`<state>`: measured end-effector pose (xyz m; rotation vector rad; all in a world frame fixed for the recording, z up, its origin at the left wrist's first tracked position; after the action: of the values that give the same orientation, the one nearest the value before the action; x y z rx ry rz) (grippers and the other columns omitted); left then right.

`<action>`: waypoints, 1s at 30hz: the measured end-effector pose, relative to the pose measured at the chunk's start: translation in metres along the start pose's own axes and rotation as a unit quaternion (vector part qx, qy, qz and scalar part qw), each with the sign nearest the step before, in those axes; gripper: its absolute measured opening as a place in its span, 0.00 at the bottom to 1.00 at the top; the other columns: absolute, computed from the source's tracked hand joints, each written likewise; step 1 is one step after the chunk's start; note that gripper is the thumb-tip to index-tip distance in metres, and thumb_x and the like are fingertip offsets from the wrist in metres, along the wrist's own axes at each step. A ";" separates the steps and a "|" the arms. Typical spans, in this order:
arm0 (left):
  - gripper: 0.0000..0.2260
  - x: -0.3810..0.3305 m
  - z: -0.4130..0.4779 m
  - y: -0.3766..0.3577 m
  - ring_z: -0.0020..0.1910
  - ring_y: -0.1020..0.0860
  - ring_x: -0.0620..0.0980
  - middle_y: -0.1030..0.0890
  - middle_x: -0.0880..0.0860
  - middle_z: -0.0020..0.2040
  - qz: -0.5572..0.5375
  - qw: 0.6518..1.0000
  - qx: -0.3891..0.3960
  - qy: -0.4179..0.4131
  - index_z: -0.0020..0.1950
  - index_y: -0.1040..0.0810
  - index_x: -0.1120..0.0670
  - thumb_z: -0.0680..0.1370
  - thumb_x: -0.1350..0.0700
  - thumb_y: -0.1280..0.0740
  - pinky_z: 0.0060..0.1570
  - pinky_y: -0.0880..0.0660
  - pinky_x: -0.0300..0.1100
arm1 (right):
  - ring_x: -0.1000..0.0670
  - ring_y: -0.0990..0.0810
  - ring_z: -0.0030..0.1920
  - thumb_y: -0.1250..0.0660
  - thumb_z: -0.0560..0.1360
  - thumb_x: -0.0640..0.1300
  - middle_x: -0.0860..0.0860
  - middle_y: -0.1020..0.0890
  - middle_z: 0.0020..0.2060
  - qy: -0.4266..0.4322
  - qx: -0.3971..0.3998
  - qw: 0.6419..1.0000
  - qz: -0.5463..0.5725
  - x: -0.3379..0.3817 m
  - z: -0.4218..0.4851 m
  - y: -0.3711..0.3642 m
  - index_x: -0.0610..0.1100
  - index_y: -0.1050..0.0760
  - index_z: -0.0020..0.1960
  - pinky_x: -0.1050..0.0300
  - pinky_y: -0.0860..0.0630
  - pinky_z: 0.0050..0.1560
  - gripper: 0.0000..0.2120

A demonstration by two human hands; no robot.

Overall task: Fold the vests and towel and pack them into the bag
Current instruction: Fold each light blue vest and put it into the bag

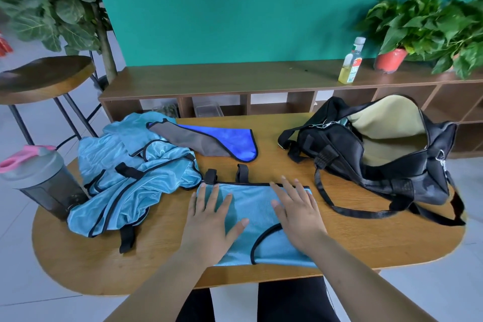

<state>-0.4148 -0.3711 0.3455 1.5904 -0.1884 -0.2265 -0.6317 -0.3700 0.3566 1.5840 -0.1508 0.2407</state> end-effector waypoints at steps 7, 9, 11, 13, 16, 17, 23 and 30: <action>0.41 -0.057 -0.029 0.027 0.85 0.61 0.55 0.51 0.51 0.87 -0.058 0.997 0.002 -0.048 0.86 0.49 0.47 0.79 0.27 0.67 0.82 0.63 0.54 | 0.44 0.34 0.73 0.45 0.87 0.55 0.49 0.29 0.74 -0.132 -0.037 0.990 0.027 -0.077 0.006 0.032 0.50 0.34 0.81 0.45 0.30 0.72 0.24; 0.39 -0.097 -0.041 0.026 0.84 0.63 0.55 0.57 0.51 0.86 -0.088 0.992 0.029 -0.090 0.87 0.54 0.47 0.81 0.27 0.59 0.80 0.65 0.52 | 0.42 0.34 0.72 0.43 0.86 0.56 0.46 0.28 0.72 -0.135 0.001 0.991 0.022 -0.085 0.016 0.030 0.49 0.34 0.80 0.45 0.28 0.70 0.24; 0.41 -0.135 -0.050 0.018 0.84 0.66 0.56 0.61 0.54 0.86 -0.088 0.987 0.041 -0.130 0.86 0.58 0.47 0.80 0.26 0.52 0.79 0.67 0.53 | 0.42 0.33 0.71 0.39 0.85 0.57 0.44 0.28 0.70 -0.139 0.038 0.988 0.048 -0.088 0.025 0.028 0.49 0.32 0.79 0.46 0.26 0.68 0.25; 0.45 -0.162 -0.053 0.005 0.84 0.64 0.60 0.62 0.57 0.86 -0.064 0.986 0.044 -0.150 0.86 0.60 0.49 0.79 0.25 0.49 0.80 0.65 0.57 | 0.42 0.30 0.69 0.34 0.83 0.57 0.44 0.27 0.68 -0.142 0.063 0.986 0.066 -0.092 0.032 0.024 0.50 0.30 0.77 0.47 0.24 0.64 0.25; 0.46 -0.177 -0.052 -0.011 0.83 0.48 0.67 0.49 0.63 0.85 -0.053 0.988 0.050 -0.137 0.85 0.49 0.53 0.77 0.26 0.44 0.81 0.52 0.63 | 0.44 0.24 0.63 0.29 0.80 0.57 0.46 0.22 0.63 -0.139 0.086 0.984 0.073 -0.093 0.036 0.023 0.49 0.26 0.71 0.49 0.22 0.59 0.24; 0.45 -0.178 -0.052 -0.016 0.82 0.41 0.67 0.43 0.63 0.84 -0.049 0.989 0.045 -0.131 0.83 0.43 0.54 0.75 0.27 0.41 0.80 0.44 0.64 | 0.45 0.23 0.60 0.28 0.79 0.56 0.47 0.21 0.61 -0.135 0.086 0.984 0.080 -0.092 0.036 0.025 0.48 0.24 0.68 0.51 0.21 0.55 0.22; 0.38 -0.177 -0.056 -0.015 0.71 0.24 0.59 0.24 0.55 0.73 -0.058 0.989 -0.040 -0.126 0.71 0.25 0.50 0.69 0.28 0.29 0.70 0.25 0.58 | 0.49 0.19 0.53 0.27 0.76 0.50 0.51 0.20 0.55 -0.157 0.079 0.962 0.209 -0.092 0.030 0.036 0.50 0.23 0.60 0.54 0.17 0.49 0.14; 0.23 -0.177 -0.071 -0.006 0.71 0.23 0.50 0.22 0.46 0.70 -0.175 0.973 -0.083 -0.127 0.70 0.24 0.43 0.75 0.41 0.31 0.73 0.28 0.51 | 0.45 0.13 0.47 0.26 0.78 0.41 0.41 0.14 0.50 -0.241 0.123 0.868 0.416 -0.085 -0.005 0.034 0.44 0.22 0.57 0.54 0.16 0.38 0.09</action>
<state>-0.5677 -0.2567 0.3463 1.4174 -0.0827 -0.7045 -0.7225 -0.3709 0.3684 1.7244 -1.2531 0.5420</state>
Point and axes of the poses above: each hand's wrist, its own z-axis towards the middle knuckle, its own y-axis out of the back of the hand, x = y × z, the point moved 10 cm from there along z, towards the middle knuckle
